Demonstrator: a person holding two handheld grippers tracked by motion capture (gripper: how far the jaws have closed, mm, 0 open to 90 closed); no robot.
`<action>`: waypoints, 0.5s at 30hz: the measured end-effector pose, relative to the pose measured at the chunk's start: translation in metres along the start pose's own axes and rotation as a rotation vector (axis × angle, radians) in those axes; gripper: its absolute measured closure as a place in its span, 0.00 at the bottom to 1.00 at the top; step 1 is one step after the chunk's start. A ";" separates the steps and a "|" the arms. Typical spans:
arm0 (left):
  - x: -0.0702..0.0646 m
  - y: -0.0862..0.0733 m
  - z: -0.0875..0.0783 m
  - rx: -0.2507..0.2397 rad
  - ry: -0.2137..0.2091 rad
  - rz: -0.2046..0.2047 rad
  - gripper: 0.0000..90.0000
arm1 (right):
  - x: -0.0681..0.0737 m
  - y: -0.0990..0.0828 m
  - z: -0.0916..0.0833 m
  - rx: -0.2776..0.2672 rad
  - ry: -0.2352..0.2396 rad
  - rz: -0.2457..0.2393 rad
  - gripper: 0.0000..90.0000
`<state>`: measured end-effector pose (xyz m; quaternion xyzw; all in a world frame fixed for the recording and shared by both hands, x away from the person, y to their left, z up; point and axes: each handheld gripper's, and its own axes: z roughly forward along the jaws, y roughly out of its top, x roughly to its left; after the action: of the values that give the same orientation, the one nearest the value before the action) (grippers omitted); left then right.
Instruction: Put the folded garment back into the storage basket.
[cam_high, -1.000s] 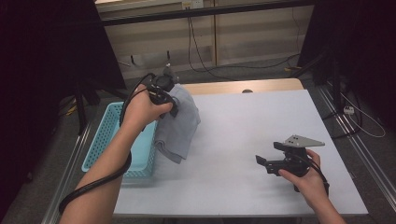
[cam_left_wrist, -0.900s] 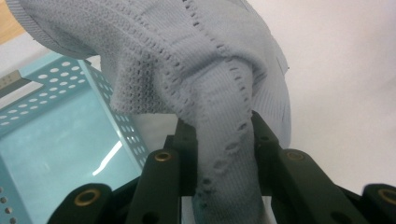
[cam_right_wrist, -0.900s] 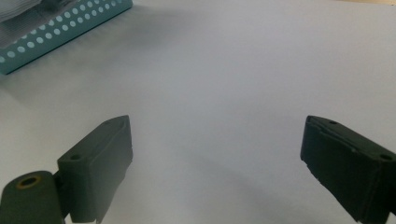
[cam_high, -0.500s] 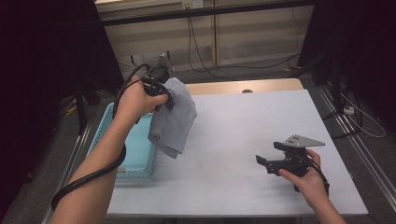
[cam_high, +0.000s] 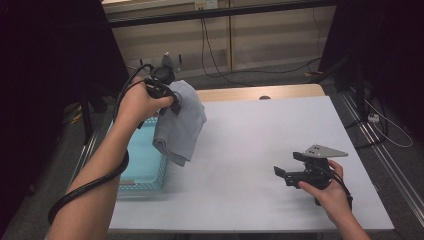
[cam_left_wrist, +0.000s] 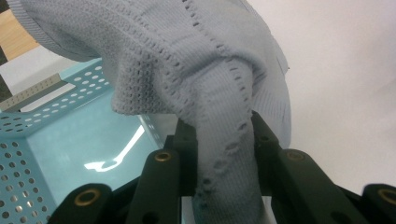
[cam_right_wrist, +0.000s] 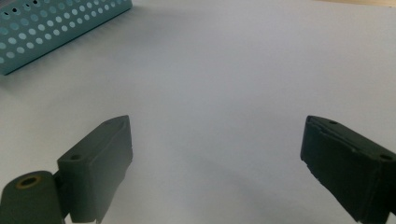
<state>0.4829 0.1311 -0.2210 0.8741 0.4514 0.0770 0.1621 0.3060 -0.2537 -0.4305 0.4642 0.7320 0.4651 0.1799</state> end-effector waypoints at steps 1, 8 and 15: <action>0.001 0.000 0.000 -0.001 0.002 -0.004 0.79 | 0.000 0.000 0.000 -0.001 -0.001 0.001 0.10; 0.012 -0.001 0.001 0.018 0.011 -0.028 0.79 | 0.000 0.000 0.000 0.001 -0.001 -0.002 0.10; 0.021 -0.003 0.000 0.019 0.007 -0.050 0.79 | -0.001 0.000 0.000 0.001 -0.001 -0.002 0.10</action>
<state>0.4932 0.1496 -0.2223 0.8637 0.4745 0.0716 0.1542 0.3062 -0.2542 -0.4311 0.4638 0.7325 0.4645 0.1806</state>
